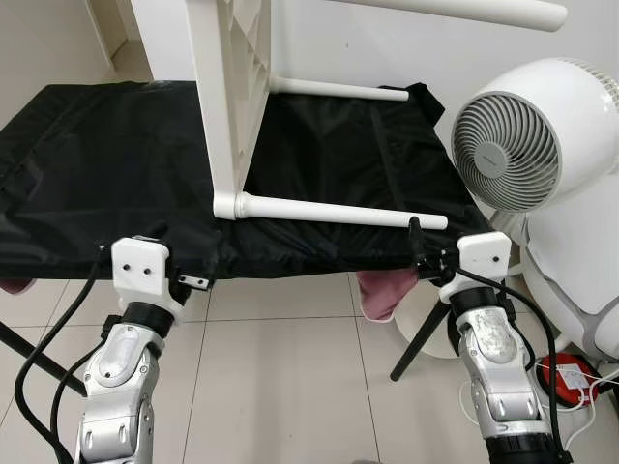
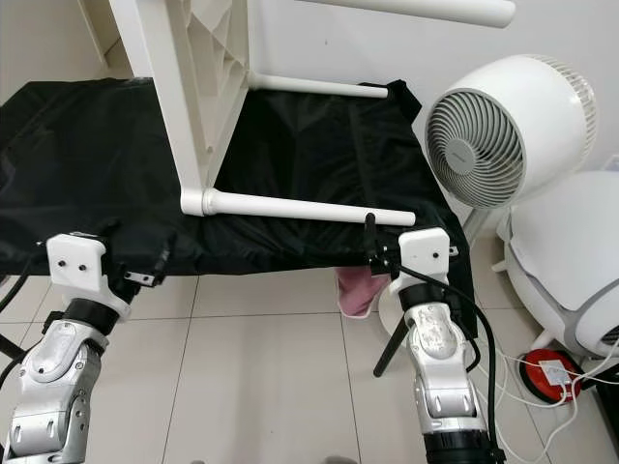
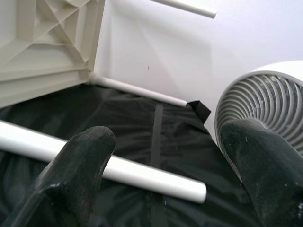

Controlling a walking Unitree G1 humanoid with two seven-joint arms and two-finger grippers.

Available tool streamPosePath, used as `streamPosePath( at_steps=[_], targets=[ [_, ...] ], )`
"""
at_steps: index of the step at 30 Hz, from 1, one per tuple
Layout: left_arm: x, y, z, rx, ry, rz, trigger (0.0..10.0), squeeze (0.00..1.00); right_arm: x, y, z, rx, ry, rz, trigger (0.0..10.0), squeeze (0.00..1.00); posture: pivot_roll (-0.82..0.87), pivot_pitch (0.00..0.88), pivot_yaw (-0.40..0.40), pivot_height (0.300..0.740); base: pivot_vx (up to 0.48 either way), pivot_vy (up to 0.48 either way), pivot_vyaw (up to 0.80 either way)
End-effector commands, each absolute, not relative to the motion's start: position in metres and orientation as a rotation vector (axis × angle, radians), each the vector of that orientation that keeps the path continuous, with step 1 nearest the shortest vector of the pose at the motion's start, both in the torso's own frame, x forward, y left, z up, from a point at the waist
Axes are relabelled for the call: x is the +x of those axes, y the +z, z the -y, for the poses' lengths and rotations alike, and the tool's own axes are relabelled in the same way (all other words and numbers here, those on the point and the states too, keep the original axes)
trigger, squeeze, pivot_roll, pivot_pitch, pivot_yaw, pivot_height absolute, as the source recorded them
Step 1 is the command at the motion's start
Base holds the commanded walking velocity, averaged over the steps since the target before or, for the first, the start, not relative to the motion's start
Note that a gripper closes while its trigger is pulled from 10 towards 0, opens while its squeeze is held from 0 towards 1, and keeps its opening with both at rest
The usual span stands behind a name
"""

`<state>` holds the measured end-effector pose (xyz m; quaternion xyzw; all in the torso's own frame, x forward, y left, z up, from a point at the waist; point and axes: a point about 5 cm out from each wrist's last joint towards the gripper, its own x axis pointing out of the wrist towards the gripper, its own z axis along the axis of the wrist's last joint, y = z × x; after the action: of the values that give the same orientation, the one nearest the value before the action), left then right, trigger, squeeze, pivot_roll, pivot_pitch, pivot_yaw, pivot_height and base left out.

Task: Building children table

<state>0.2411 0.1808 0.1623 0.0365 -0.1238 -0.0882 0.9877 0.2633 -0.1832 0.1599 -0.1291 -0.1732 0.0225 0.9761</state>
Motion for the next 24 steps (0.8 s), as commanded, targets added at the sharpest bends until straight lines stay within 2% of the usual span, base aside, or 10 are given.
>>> streamPosePath(
  at_steps=[1,7,24],
  targets=[
    [0.24,0.162,-0.182,0.072,-0.184,0.237,10.0,0.0,0.262,0.16,0.185,-0.267,0.049,0.341,10.0,0.0,-0.08,0.065,0.029,0.74,0.0,0.0,0.0],
    [0.239,0.162,-0.186,0.06,-0.166,0.238,10.0,0.0,0.261,0.159,0.186,-0.274,0.053,0.331,10.0,0.0,-0.08,0.063,0.03,0.74,0.0,0.0,0.0],
    [0.236,0.162,-0.193,0.047,-0.139,0.227,10.0,0.0,0.262,0.157,0.183,-0.269,0.076,0.322,10.0,0.0,-0.07,0.05,0.022,0.74,0.322,0.0,0.0]
  ],
)
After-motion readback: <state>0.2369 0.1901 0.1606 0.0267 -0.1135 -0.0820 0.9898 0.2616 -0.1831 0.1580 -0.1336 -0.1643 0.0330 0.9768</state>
